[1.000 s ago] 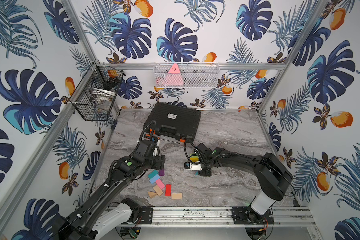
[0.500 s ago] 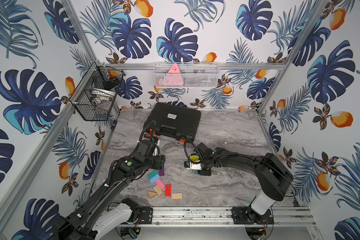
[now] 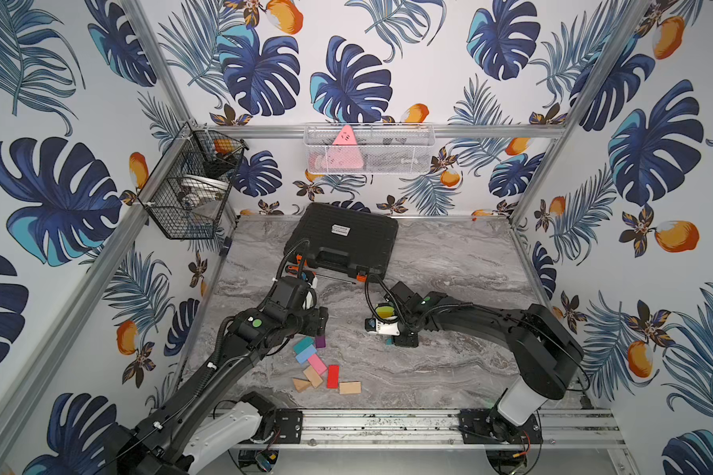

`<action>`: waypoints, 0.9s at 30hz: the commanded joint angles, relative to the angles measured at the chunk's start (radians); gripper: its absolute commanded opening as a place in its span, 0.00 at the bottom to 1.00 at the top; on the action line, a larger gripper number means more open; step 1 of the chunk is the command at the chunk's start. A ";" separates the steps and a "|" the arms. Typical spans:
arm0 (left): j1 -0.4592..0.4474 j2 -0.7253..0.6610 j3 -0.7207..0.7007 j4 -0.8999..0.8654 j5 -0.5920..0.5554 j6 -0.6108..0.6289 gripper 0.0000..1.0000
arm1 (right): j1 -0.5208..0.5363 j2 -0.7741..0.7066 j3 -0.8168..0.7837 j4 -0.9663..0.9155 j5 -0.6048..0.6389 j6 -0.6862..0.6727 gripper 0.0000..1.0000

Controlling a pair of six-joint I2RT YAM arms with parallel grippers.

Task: Assemble a piece of candy with building blocks
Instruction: Assemble the building block at the center of the board.

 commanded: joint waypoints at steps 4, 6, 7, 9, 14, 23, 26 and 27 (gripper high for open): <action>0.002 0.002 0.000 0.014 0.005 0.023 0.77 | 0.000 -0.017 -0.004 0.024 0.009 -0.013 0.41; 0.002 0.002 0.000 0.014 0.006 0.025 0.77 | 0.001 -0.023 -0.009 0.043 0.015 -0.011 0.41; 0.001 0.002 0.000 0.014 0.008 0.026 0.77 | 0.001 -0.029 -0.011 0.052 0.017 -0.009 0.41; 0.001 0.004 0.000 0.014 0.008 0.026 0.77 | 0.001 -0.036 -0.020 0.066 0.027 -0.015 0.41; 0.002 0.004 -0.001 0.014 0.009 0.025 0.77 | 0.001 -0.011 -0.009 0.050 0.047 -0.022 0.41; 0.001 0.005 -0.002 0.014 0.012 0.025 0.77 | 0.001 -0.012 -0.012 0.061 0.042 -0.023 0.42; 0.002 0.005 -0.002 0.014 0.012 0.025 0.77 | 0.000 -0.022 -0.015 0.076 0.040 -0.015 0.42; 0.002 0.004 -0.001 0.015 0.011 0.026 0.77 | 0.001 -0.029 -0.020 0.087 0.039 -0.011 0.42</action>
